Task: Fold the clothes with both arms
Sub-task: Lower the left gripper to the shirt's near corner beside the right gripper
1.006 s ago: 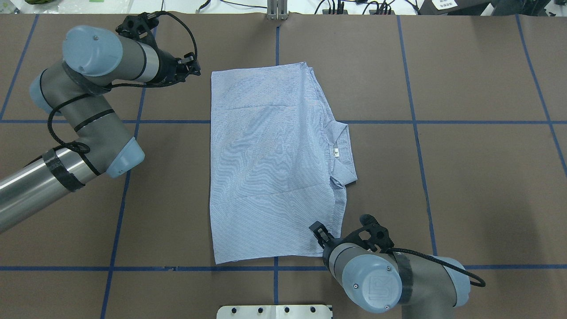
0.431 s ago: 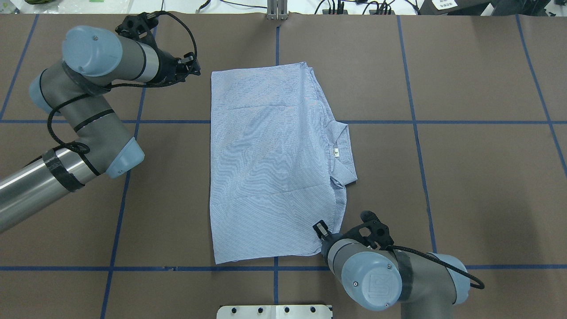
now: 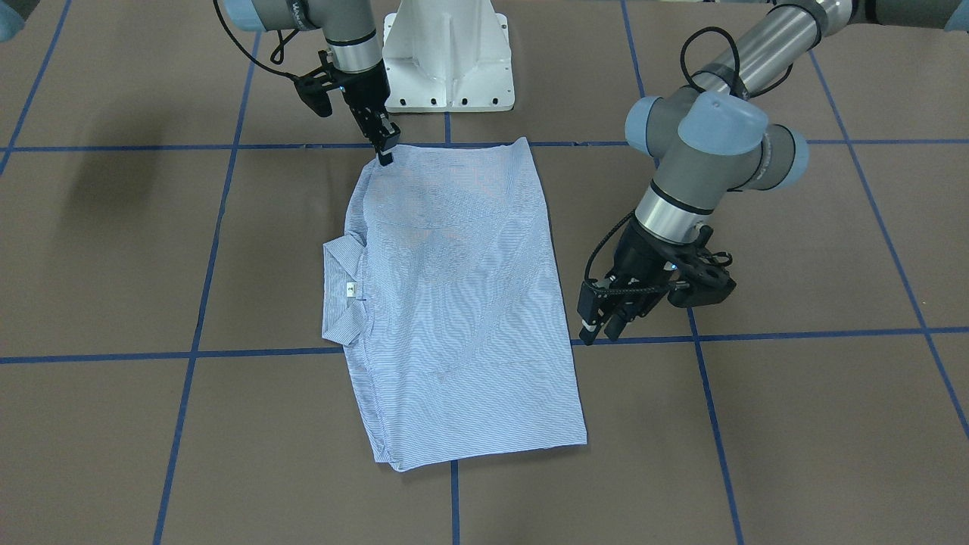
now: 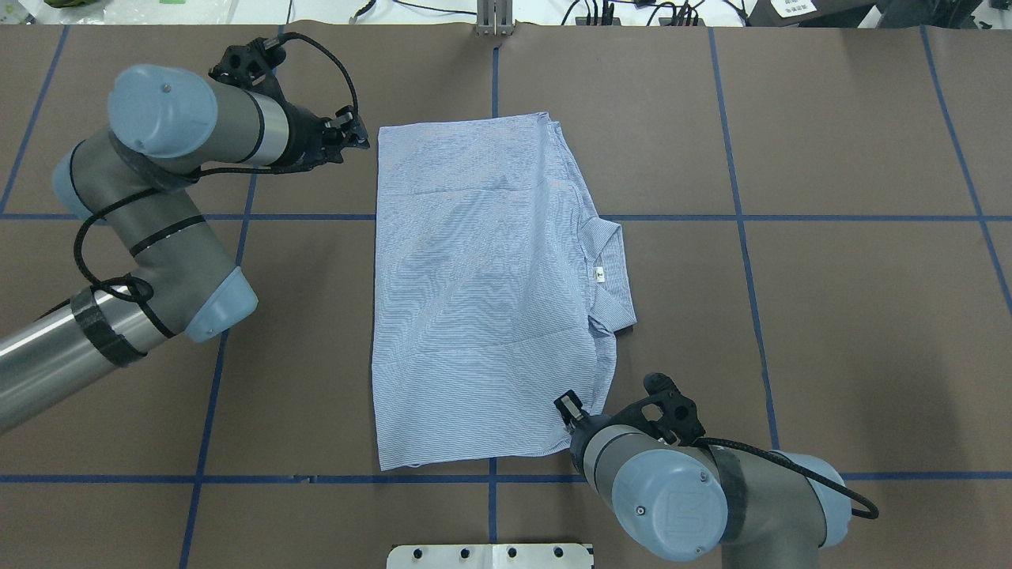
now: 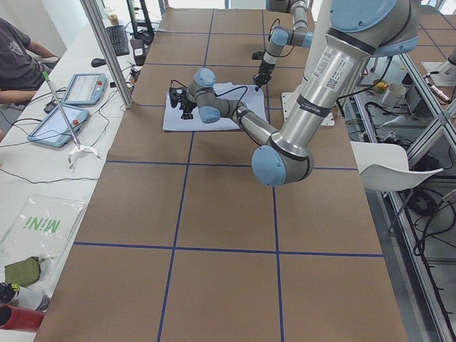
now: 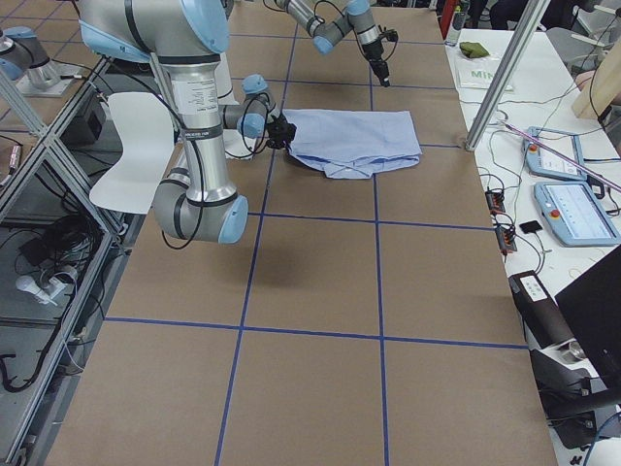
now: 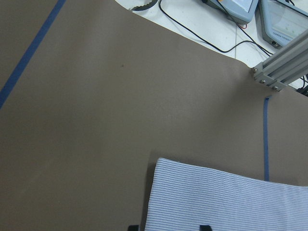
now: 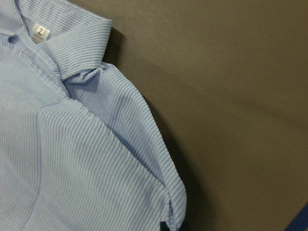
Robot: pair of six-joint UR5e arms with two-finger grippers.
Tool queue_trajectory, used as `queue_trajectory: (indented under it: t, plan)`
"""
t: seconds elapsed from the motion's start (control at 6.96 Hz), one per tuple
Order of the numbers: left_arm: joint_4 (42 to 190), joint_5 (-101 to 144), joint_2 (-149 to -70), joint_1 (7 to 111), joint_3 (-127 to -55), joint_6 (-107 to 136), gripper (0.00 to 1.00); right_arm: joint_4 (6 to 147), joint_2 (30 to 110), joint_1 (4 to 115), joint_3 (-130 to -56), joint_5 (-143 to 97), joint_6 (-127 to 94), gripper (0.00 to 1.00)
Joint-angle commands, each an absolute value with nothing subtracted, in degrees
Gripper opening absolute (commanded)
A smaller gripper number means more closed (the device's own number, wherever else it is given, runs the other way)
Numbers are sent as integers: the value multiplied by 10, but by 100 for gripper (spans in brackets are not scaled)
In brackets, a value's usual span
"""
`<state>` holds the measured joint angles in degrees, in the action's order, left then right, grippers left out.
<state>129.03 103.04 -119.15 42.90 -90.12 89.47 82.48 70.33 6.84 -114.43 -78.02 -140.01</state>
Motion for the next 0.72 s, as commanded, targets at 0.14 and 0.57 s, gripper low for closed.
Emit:
queue_trajectory:
  t: [0.14,0.57]
  plan:
    - [1289,970,-1036,259,-1083,1046,52,847,705,53,-1163,-781,-1400,0]
    - [1275,883,-1008,109,-1102,1169,52,847,701,53,-1164,-781,-1400,0]
